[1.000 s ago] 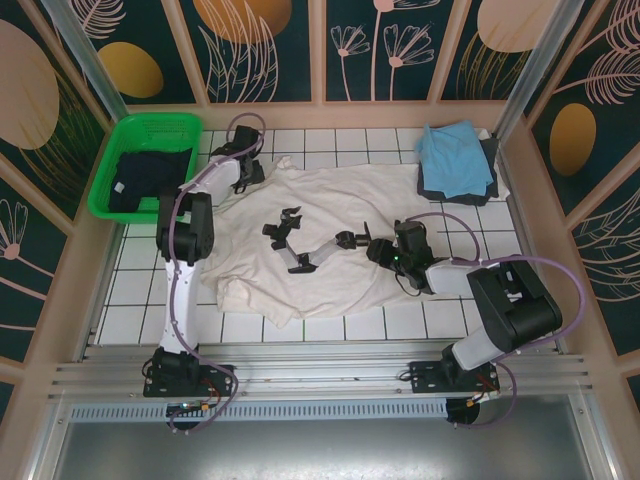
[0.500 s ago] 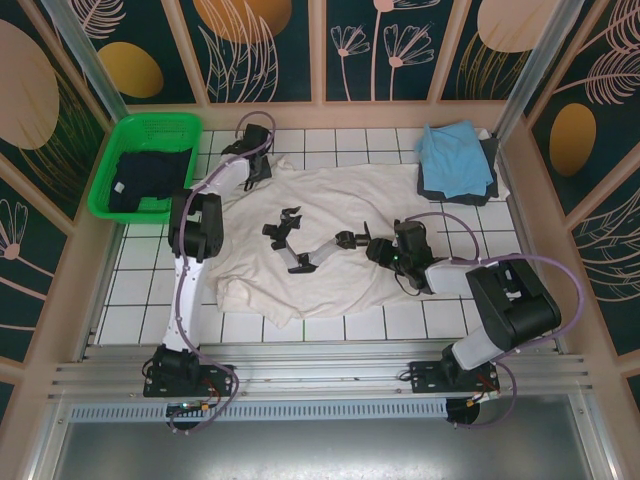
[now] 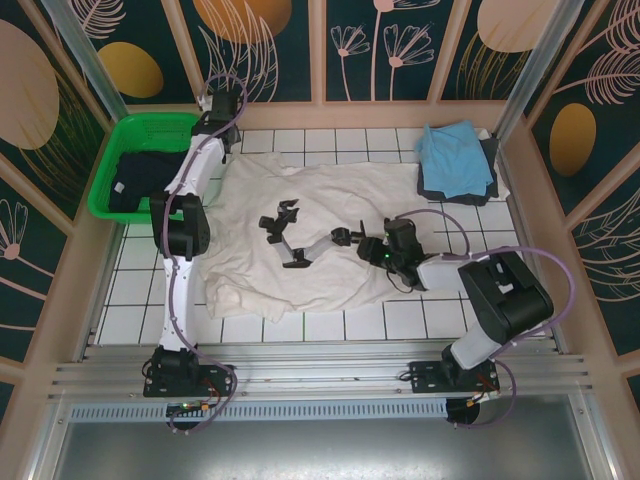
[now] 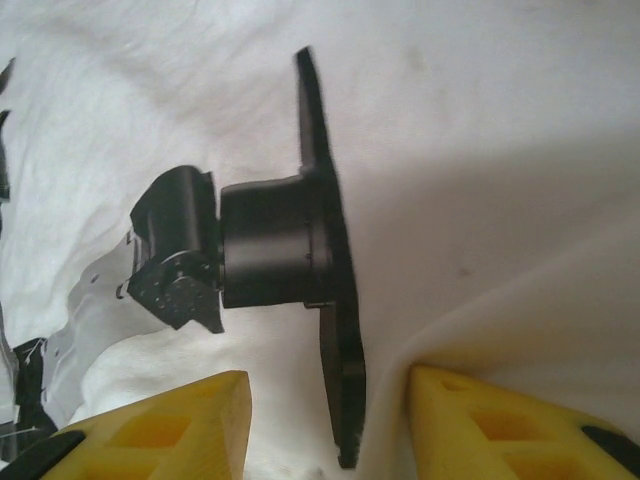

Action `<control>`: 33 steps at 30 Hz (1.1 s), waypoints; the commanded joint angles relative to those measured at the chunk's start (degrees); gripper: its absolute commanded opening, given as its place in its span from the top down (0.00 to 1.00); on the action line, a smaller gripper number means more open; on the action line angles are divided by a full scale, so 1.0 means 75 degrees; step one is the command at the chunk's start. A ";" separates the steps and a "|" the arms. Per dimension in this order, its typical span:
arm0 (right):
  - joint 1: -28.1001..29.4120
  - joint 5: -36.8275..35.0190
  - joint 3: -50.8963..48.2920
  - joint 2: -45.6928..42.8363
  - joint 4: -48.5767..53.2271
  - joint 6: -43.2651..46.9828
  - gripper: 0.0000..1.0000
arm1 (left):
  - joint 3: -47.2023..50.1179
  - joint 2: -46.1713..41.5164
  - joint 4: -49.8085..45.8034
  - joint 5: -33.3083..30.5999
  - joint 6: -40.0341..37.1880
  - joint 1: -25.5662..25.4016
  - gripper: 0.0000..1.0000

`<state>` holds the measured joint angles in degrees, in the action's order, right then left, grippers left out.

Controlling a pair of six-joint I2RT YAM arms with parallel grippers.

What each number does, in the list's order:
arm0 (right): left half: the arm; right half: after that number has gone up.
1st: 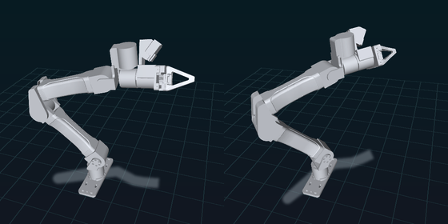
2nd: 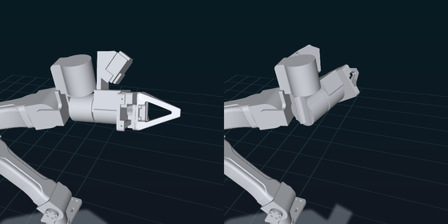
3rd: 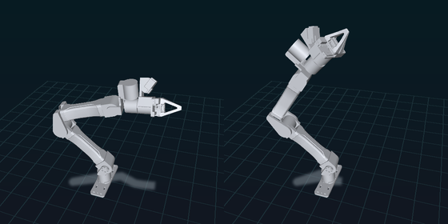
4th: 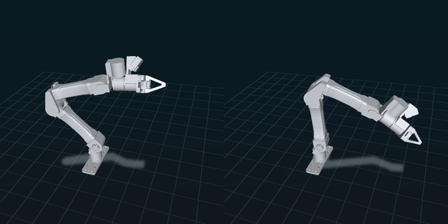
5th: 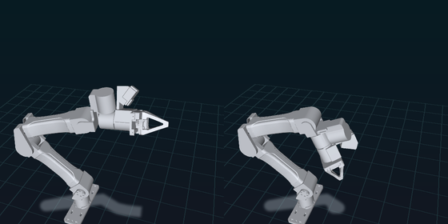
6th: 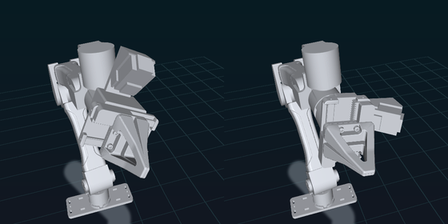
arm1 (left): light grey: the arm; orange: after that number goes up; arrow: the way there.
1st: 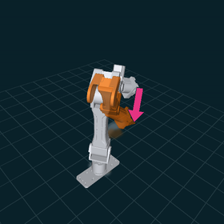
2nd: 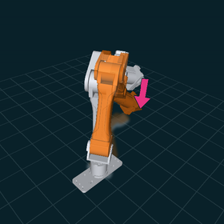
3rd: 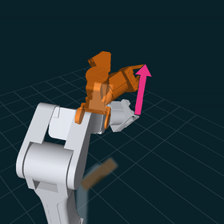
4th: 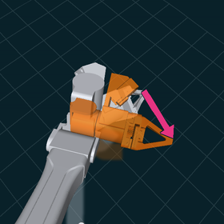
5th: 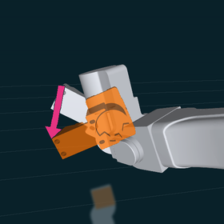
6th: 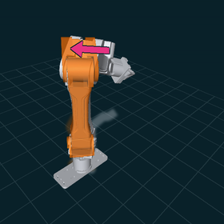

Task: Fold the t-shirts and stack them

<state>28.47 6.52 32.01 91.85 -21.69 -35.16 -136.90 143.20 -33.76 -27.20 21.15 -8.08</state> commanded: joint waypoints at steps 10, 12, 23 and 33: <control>0.0147 -0.1144 0.2241 0.0066 0.3072 0.0825 0.51 | 0.6101 -0.3356 0.1793 0.2561 0.1145 -0.0647 0.01; -0.0068 -0.1163 0.2512 -0.0012 0.3144 0.1068 0.49 | 0.6917 -0.3498 0.2163 0.2878 0.1331 -0.0805 0.01; -0.2189 -0.1628 0.6049 0.3088 0.3618 0.2028 0.50 | 0.7727 -0.2520 0.2439 0.2388 0.1491 -0.0549 0.02; -0.3168 -0.1484 0.7298 0.4230 0.4416 0.1784 0.50 | 0.6346 -0.2065 0.1336 0.1800 0.1221 -0.0294 0.01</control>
<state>7.27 -4.43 85.06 123.94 8.23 -21.34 -88.92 125.95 -17.50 -12.82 31.07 -11.16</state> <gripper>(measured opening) 0.502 0.985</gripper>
